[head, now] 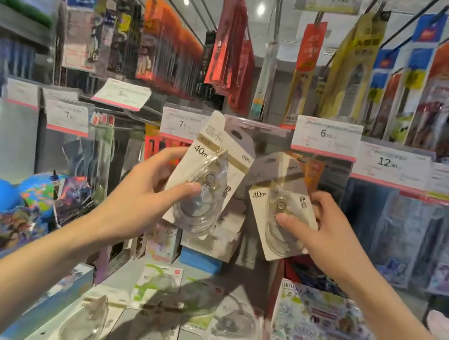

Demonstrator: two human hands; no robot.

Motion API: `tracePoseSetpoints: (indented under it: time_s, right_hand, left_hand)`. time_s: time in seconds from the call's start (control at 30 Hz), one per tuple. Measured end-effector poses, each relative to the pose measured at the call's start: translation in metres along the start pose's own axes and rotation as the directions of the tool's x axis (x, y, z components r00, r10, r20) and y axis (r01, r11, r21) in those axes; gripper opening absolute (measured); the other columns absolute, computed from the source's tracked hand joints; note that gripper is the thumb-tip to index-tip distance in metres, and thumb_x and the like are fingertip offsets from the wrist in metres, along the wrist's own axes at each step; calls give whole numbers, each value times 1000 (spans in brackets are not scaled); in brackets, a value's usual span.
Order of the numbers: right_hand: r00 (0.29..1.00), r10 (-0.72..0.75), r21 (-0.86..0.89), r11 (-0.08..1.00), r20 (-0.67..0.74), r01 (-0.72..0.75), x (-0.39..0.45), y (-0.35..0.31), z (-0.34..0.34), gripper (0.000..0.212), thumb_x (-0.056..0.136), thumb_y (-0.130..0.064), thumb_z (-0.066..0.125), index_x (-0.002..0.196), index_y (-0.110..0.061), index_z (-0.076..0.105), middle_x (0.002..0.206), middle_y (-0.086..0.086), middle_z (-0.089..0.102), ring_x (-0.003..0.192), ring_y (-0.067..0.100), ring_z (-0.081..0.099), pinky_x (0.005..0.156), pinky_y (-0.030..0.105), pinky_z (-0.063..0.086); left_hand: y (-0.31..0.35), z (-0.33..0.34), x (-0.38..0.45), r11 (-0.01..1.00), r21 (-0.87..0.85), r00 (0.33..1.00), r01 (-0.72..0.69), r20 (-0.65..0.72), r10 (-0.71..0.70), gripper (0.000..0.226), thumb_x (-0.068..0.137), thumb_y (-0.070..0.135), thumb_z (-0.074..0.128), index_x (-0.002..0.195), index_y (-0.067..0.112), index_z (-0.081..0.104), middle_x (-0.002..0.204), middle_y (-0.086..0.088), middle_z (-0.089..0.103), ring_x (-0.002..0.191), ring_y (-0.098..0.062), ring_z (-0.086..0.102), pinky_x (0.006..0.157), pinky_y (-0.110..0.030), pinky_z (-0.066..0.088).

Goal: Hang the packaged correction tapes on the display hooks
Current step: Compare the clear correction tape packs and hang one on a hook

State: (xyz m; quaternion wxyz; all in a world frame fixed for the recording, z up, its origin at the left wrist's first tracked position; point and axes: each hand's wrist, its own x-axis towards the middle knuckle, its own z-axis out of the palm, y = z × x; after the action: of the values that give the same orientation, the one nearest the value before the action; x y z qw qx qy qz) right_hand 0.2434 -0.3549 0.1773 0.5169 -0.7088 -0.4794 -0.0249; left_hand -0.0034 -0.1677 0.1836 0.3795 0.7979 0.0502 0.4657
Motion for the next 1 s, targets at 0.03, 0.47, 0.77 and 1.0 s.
tracePoseSetpoints:
  time_s: [0.03, 0.47, 0.77, 1.0]
  right_hand:
    - [1000, -12, -12, 1000, -12, 12, 4, -2, 4, 42, 83, -49, 78, 114, -41, 52, 102, -18, 74, 87, -8, 70, 76, 28, 56]
    - [997, -17, -78, 997, -73, 12, 35, -9, 31, 63, 76, -68, 70, 124, -34, 48, 117, -20, 57, 105, 6, 60, 75, 24, 46]
    - [990, -64, -18, 998, -124, 62, 40, 4, 54, 73, 88, -52, 70, 150, -35, 36, 143, -11, 53, 130, 13, 53, 96, 31, 43]
    - [994, -104, -367, 926, -27, 87, 56, 9, 72, 78, 96, -52, 53, 157, -39, 7, 88, -11, 59, 73, 16, 57, 62, 30, 42]
  left_hand:
    - [-1, -1, 1, 1000, -10, 1000, -8, -2, 8, 52, 75, 48, 72, 125, 47, 56, 116, 17, 77, 103, -6, 75, 86, -23, 55]
    - [-20, -12, 1, 1000, 4, 999, -30, 12, 30, 57, 79, 47, 73, 133, 44, 53, 124, 19, 74, 114, -5, 71, 94, -17, 53]
    - [-40, -6, -2, 999, -39, 1000, 16, -21, -17, 54, 78, 46, 73, 129, 46, 55, 121, 16, 76, 110, -6, 72, 87, -17, 55]
    - [-58, 8, -5, 997, -28, 997, 68, -45, -69, 44, 81, 50, 73, 121, 55, 55, 116, 17, 77, 106, -8, 74, 86, -33, 54]
